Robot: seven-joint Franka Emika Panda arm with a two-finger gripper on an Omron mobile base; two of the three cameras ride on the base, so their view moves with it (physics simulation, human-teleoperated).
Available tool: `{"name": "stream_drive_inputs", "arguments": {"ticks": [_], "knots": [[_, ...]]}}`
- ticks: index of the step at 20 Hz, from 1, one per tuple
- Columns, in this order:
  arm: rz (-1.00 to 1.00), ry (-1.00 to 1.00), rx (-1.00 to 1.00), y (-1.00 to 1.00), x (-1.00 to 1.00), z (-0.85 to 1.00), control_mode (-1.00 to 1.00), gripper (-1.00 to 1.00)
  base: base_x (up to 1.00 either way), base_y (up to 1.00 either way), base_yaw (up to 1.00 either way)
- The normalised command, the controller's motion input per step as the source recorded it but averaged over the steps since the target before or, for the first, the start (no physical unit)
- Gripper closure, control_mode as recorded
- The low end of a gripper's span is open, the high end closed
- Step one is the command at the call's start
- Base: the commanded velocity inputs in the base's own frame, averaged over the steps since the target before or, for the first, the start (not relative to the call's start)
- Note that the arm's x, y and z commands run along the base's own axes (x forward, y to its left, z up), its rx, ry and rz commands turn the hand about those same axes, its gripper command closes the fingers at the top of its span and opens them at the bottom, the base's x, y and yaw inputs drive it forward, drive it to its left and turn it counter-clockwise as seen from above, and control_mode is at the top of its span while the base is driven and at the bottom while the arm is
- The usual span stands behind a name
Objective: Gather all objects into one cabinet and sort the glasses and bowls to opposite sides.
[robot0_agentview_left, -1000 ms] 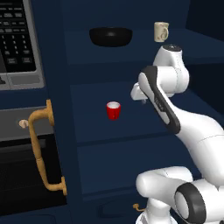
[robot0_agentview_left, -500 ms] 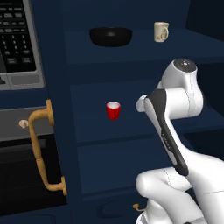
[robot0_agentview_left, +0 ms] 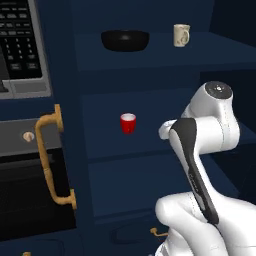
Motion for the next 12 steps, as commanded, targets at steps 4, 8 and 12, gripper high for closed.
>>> {"name": "stream_drive_inputs", "arguments": {"ticks": [4,8,12], "knots": [[0.0,0.0,0.0,0.0,0.0,0.0,1.0,-1.0,-1.0,0.0,0.0],[0.0,0.0,0.0,0.0,0.0,0.0,1.0,-1.0,-1.0,0.0,0.2],[0.0,0.0,0.0,0.0,0.0,0.0,1.0,-1.0,-1.0,0.0,0.66]]}}
